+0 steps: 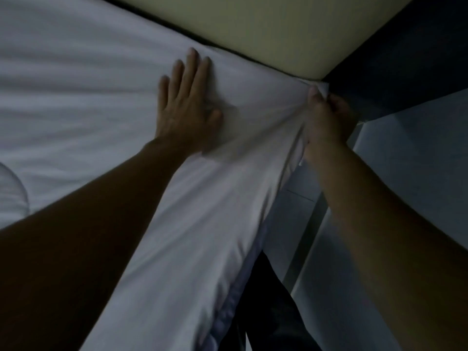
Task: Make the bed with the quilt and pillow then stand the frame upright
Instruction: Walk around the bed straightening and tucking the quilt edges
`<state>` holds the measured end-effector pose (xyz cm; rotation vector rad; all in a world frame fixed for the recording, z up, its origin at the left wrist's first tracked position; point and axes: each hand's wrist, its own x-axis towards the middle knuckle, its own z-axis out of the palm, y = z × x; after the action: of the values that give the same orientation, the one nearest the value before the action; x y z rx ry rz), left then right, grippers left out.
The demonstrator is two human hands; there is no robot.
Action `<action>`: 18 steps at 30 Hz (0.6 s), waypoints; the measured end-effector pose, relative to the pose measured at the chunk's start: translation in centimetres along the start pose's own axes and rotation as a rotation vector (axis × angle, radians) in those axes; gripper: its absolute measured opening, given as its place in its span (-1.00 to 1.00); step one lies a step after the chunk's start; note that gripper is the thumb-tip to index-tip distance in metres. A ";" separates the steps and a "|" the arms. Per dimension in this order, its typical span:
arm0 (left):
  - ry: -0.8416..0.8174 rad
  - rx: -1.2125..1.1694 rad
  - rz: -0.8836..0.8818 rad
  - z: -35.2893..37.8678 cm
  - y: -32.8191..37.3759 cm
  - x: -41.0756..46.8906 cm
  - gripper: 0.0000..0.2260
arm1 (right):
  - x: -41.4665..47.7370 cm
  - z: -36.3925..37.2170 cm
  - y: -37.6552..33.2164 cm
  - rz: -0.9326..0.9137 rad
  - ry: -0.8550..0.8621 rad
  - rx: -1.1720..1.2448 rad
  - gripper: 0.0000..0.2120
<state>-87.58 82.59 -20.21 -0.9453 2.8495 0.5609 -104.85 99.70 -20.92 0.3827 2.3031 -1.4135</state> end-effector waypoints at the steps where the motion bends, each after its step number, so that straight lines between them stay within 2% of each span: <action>1: 0.000 0.015 -0.010 0.2 0.0 -0.1 -0.23 | -0.4 0.0 0.4 -0.012 0.027 0.039 -0.81; 4: -0.023 0.047 -0.055 0.9 -0.2 -0.1 -0.24 | -1.1 0.7 1.7 0.009 0.072 0.038 -0.76; 5: -0.030 0.054 -0.060 1.0 -0.4 0.1 -0.24 | -1.3 0.7 1.7 -0.035 0.106 0.017 -0.71; 6: -0.034 0.061 -0.062 1.1 -0.5 0.3 -0.24 | -1.7 0.5 1.5 -0.142 0.153 -0.012 -0.64; 8: -0.031 0.086 -0.060 1.1 -0.9 0.7 -0.26 | -4.0 0.1 0.9 -0.482 0.198 -0.062 -0.57; 10: -0.010 0.133 -0.057 1.3 -1.0 0.9 -0.29 | -6.8 0.7 1.6 -0.778 0.087 -0.159 -0.54; 12: 0.019 0.156 -0.063 1.8 -1.0 0.9 -0.31 | -8.5 1.8 3.6 -0.953 -0.108 -0.386 -0.46; 13: 0.031 0.162 -0.064 2.0 -0.9 0.9 -0.31 | -8.7 2.2 4.9 -0.978 -0.194 -0.526 -0.41; 15: 0.042 0.183 -0.056 2.0 -0.9 0.9 -0.31 | -7.9 2.3 6.7 -1.005 -0.255 -0.748 -0.37; 18: 0.035 0.201 -0.055 1.2 -1.6 1.2 -0.30 | -6.9 2.1 7.1 -1.014 -0.176 -0.850 -0.43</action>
<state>-87.64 81.21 -22.02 -1.0027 2.8321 0.2495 -95.29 100.86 -24.00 -1.2303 2.7398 -0.5504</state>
